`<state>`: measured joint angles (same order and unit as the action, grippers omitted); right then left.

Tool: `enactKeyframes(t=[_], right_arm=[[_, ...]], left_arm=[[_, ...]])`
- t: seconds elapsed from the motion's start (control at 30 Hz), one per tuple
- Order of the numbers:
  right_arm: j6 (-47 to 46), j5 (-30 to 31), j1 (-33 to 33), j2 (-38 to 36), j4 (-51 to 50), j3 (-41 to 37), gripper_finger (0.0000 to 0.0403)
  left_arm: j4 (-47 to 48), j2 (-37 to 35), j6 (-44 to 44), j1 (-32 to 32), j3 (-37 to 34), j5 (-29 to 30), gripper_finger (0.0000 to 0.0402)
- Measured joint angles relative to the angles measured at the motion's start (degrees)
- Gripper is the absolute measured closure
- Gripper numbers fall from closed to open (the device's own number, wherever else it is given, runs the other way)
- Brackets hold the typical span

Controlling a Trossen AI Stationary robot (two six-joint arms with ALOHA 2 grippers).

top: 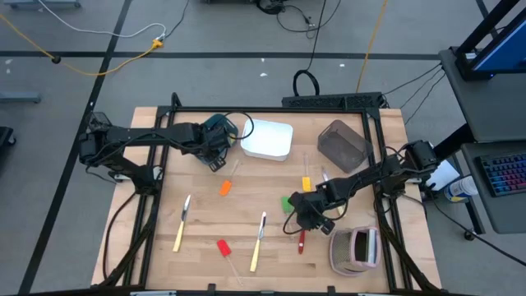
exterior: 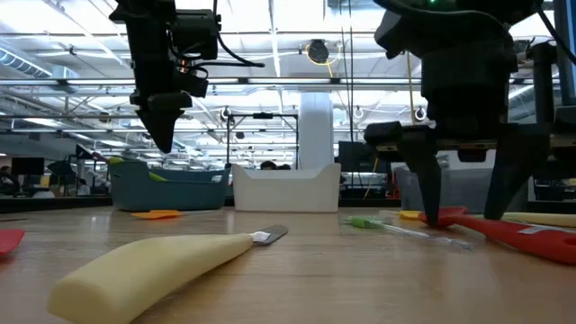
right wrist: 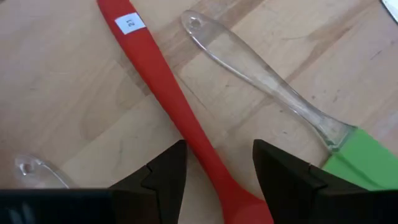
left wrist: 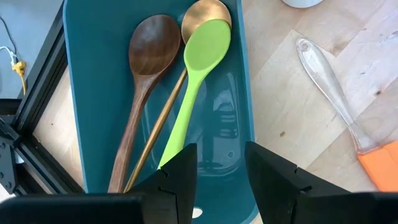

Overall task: Pick & Place Kitchen Items
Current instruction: Put the red serving spoon into the blue bin

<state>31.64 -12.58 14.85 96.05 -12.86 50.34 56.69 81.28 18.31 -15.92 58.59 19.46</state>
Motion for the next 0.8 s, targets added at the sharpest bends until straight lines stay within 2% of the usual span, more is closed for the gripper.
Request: enactKeyframes(t=[0.23, 0.33, 0.5, 0.63, 0.8], right_arm=[[3.2, -0.5, -1.7, -0.3, 1.8, -3.4, 0.0241], [3.4, -1.4, -2.9, -0.3, 1.9, -4.4, 0.0266], [4.5, -6.4, -5.1, -0.2, 2.6, -5.3, 0.0324], [5.1, -6.9, -5.5, -0.1, 2.6, -5.3, 0.0369], [5.7, -7.0, -5.5, -0.1, 3.0, -5.3, 0.0378]], left_arm=[[0.0, 0.0, 0.0, 0.0, 0.0, -0.3, 0.0261], [0.0, 0.0, 0.0, 0.0, 0.0, -0.3, 0.0261], [0.0, 0.0, 0.0, 0.0, 0.0, -0.4, 0.0261], [0.0, 0.0, -0.1, 0.0, 0.0, -0.4, 0.0261], [0.0, 0.0, -0.1, 0.0, 0.0, -0.5, 0.0261]])
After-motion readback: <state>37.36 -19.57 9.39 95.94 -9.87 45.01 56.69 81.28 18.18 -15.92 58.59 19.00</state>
